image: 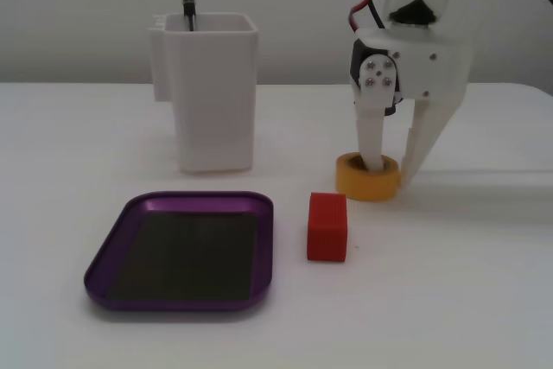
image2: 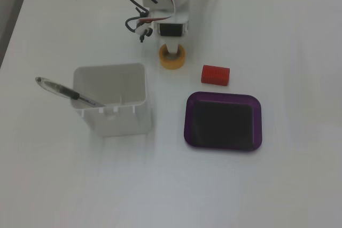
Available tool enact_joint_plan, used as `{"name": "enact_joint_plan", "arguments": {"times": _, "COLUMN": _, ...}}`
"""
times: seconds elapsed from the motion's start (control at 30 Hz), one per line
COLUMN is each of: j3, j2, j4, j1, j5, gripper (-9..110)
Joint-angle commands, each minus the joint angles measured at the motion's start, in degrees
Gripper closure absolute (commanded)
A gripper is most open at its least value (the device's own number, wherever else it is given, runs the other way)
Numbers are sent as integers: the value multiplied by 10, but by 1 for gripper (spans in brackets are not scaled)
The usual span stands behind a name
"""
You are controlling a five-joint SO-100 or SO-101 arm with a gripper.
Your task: Grab up the yellow tape and put it in the box.
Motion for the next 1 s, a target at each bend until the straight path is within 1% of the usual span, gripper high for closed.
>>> {"name": "enact_joint_plan", "arguments": {"times": 0.0, "j3": -22, "j2": 11, "j4": 23, "j1": -13, "j5": 1, "gripper": 102}}
{"name": "enact_joint_plan", "arguments": {"times": 0.1, "j3": -55, "j2": 50, "j4": 69, "j1": -17, "j5": 4, "gripper": 102}}
{"name": "enact_joint_plan", "arguments": {"times": 0.23, "j3": -113, "j2": 150, "j4": 122, "j1": -47, "j5": 5, "gripper": 102}}
{"name": "enact_joint_plan", "arguments": {"times": 0.4, "j3": -187, "j2": 260, "j4": 156, "j1": -132, "j5": 1, "gripper": 102}}
{"name": "enact_joint_plan", "arguments": {"times": 0.5, "j3": -202, "j2": 268, "j4": 144, "j1": -186, "j5": -2, "gripper": 102}}
{"name": "enact_joint_plan", "arguments": {"times": 0.6, "j3": -206, "j2": 229, "j4": 93, "j1": -208, "j5": 1, "gripper": 102}}
{"name": "enact_joint_plan", "arguments": {"times": 0.97, "j3": -209, "j2": 7, "j4": -119, "j1": -201, "j5": 3, "gripper": 102}}
